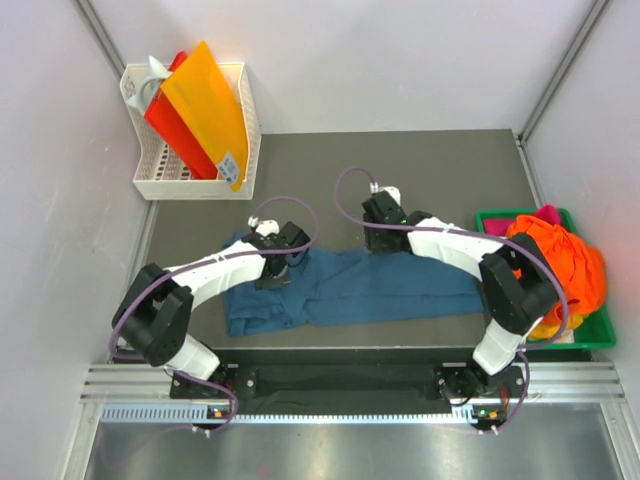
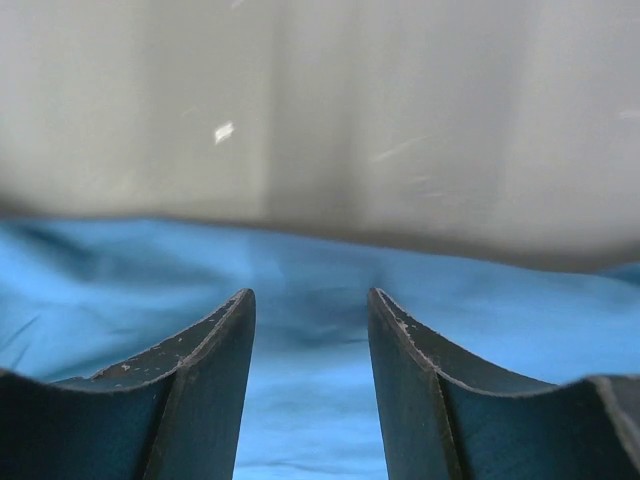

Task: Fold and stack the t-shirts
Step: Fold the other side of the tshirt into a rectangle

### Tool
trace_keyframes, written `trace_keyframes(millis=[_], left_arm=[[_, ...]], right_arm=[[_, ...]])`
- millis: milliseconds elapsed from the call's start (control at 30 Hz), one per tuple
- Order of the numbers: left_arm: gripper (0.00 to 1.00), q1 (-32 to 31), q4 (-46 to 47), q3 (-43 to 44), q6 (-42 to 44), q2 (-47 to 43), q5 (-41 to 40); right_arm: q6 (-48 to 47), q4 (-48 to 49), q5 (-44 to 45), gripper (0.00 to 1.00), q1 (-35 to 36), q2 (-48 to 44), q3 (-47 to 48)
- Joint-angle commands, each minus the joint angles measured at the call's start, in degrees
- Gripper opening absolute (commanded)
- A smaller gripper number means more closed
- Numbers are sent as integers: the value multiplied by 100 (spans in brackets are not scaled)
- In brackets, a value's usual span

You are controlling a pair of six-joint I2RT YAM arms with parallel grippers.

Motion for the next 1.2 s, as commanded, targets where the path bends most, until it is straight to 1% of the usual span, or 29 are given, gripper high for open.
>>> trace_keyframes(millis=[0, 333, 400, 600, 867, 1167], left_arm=[[39, 375, 457, -138, 63, 322, 81], [37, 947, 940, -296, 160, 1044, 714], [36, 1034, 975, -279, 177, 1245, 881], [35, 1307, 1037, -200, 256, 1492, 1021], [35, 1728, 871, 195, 529, 1668, 978], [34, 2274, 668, 670, 819, 2011, 855]], right_arm=[[46, 103, 227, 49, -317, -524, -171], [125, 42, 113, 48, -660, -174, -339], [117, 16, 42, 48, -782, -59, -321], [161, -90, -212, 48, -1248, 266, -269], [222, -213, -599, 48, -1942, 793, 170], [249, -222, -652, 47, -2198, 1312, 698]])
